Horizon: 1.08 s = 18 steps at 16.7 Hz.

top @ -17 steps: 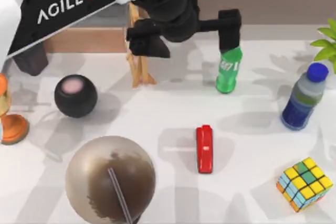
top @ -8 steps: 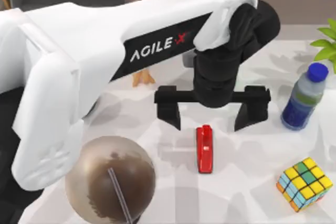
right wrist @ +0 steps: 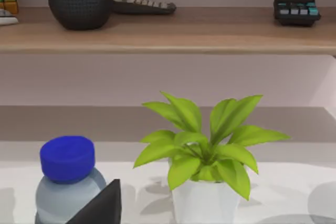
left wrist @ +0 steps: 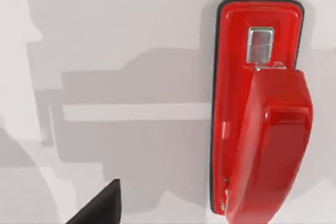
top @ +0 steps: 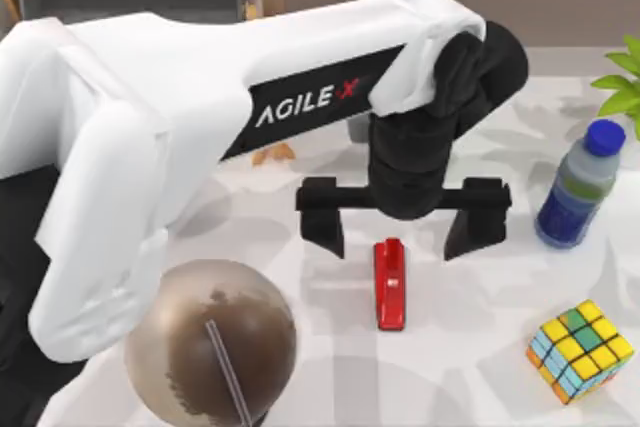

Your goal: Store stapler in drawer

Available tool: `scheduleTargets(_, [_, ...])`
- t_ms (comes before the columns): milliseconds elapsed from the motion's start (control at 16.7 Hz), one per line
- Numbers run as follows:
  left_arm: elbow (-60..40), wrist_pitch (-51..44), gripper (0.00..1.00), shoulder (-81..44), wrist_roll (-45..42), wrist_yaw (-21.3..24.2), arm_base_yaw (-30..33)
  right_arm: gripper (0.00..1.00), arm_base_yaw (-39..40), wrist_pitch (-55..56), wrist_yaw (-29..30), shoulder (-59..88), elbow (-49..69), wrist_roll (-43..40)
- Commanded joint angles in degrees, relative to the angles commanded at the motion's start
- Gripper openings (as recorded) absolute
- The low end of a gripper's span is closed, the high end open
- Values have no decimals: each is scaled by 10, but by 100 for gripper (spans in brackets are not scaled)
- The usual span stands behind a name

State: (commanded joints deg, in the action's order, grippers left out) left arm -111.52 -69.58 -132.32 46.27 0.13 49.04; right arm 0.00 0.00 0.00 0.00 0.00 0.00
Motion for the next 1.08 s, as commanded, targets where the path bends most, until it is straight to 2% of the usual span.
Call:
scheduleTargets(240, [61,84,100,-18,0,0,0,100,0,0,0,0,0,0])
scheduleTargets(540, [73,97,100,-21,0,0,1,100,0,0,0,0,0,0])
scheduleTargets(1080, [73,97,32,-21,0,0,1,100,0,0,0,0,0,0])
